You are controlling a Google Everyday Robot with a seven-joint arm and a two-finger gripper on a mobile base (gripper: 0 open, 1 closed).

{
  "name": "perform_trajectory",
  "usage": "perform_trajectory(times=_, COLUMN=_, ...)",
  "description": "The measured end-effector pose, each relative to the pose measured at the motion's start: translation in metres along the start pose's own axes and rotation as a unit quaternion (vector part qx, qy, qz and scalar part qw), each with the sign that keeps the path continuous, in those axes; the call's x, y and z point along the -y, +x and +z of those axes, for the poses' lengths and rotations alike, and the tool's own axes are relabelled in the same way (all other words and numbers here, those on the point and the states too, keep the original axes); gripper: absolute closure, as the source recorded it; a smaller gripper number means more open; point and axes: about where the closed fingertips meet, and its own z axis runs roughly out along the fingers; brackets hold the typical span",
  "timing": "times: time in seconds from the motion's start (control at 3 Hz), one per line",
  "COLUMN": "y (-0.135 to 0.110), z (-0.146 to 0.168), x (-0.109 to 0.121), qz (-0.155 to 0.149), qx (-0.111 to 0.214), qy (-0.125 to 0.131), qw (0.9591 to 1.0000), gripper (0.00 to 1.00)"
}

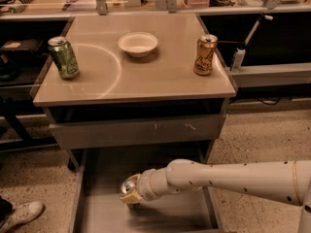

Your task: Pick redbull can from middle drawer and place on counter

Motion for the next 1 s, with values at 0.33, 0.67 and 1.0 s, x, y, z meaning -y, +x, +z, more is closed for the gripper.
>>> perform_trajectory(times=0.33, y=-0.034, z=-0.02, x=-0.001, qz=-0.003, qx=-0.021, qy=0.011, qw=0.9997, gripper=1.0)
perform_trajectory(times=0.67, y=-0.062, z=-0.044, x=-0.004, qz=-0.006, qx=-0.048, qy=0.03, qw=0.9984, gripper=1.0)
perform_trajectory(times=1.0, y=-0.11, z=-0.082, x=-0.007, qz=-0.034, qx=-0.074, qy=0.062, qw=0.9948, gripper=1.0)
